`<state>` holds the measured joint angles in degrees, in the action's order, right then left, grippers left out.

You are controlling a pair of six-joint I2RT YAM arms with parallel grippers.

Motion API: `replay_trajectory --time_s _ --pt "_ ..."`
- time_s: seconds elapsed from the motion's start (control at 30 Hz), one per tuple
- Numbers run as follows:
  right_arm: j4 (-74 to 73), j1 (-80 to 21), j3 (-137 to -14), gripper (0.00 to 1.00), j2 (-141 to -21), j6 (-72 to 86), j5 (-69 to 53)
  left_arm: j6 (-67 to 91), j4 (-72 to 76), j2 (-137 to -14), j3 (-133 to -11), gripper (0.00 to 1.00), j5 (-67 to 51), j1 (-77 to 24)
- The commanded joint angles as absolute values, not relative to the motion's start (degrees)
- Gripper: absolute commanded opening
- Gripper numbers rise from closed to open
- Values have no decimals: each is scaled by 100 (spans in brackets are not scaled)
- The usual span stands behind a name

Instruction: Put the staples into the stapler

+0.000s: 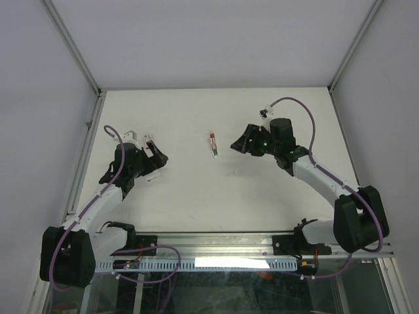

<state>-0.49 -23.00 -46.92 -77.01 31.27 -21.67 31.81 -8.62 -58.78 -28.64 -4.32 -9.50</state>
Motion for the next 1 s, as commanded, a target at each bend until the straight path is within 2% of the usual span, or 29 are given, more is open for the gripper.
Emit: replay_trajectory --time_s 0.0,0.37,0.67,0.97 --pt "-163 -2251 -4519 61 -7360 2763 -2100 3155 -685 -5842 -2863 99 204 -934" --pt "-57 -2177 -4371 61 -7260 2742 -2292 3211 -966 -6137 -2840 96 400 -993" --pt "31 -2124 -4315 60 -7285 2793 -2388 3480 -1243 -6164 -2873 76 385 -1514" --pt "66 -2073 -4291 60 -7273 2796 -2459 3330 -1801 -6378 -3228 80 1371 -1910"
